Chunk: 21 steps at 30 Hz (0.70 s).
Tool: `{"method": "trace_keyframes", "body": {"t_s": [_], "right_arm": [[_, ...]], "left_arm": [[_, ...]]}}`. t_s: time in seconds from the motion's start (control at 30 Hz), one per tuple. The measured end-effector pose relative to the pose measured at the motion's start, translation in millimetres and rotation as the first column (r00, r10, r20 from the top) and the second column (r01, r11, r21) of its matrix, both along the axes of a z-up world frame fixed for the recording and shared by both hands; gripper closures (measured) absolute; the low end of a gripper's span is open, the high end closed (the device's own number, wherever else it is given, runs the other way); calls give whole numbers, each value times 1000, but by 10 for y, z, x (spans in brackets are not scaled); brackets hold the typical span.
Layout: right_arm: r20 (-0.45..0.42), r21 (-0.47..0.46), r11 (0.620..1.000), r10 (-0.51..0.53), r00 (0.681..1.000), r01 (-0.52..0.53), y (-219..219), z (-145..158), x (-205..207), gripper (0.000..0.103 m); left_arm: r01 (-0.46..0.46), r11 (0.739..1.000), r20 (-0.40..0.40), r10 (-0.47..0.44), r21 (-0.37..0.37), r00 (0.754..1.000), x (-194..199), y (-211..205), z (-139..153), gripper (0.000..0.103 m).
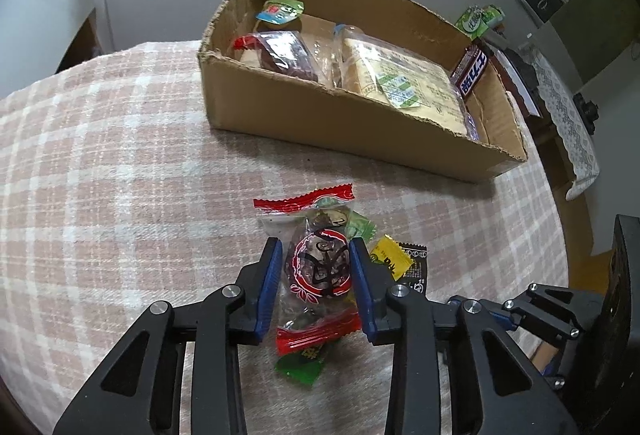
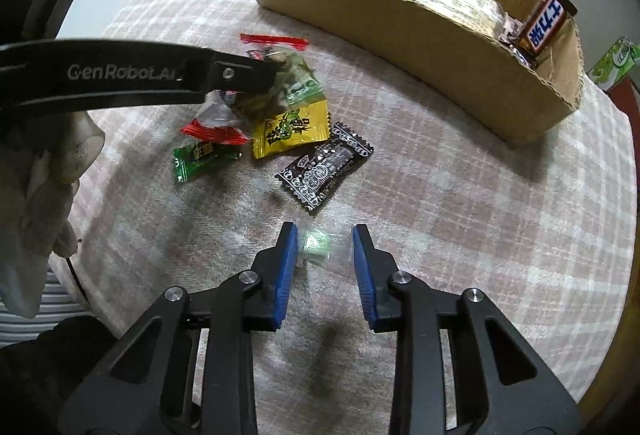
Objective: Organize snacks
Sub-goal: 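Carry the candy bag over the box with the left gripper while the right grasps and carries the green candy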
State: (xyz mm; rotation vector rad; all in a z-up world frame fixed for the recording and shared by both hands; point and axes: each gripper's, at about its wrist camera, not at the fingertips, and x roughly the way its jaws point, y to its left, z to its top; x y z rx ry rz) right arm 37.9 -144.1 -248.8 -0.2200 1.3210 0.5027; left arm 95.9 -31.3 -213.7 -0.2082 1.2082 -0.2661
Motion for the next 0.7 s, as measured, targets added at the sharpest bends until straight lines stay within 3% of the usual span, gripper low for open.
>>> {"method": "trace_keyframes", "body": {"t_s": [0.43,0.7], "right_arm": [[45,67,995,-82,996,78,-428,382,-27,74],[107,108,985,-145,984,133,-720,732,222,74]], "left_arm": [[-7,1000,68,7,-1,998,-149,103,289,71],[-9,1000,142,8,11,990,-78,109,591,71]]}}
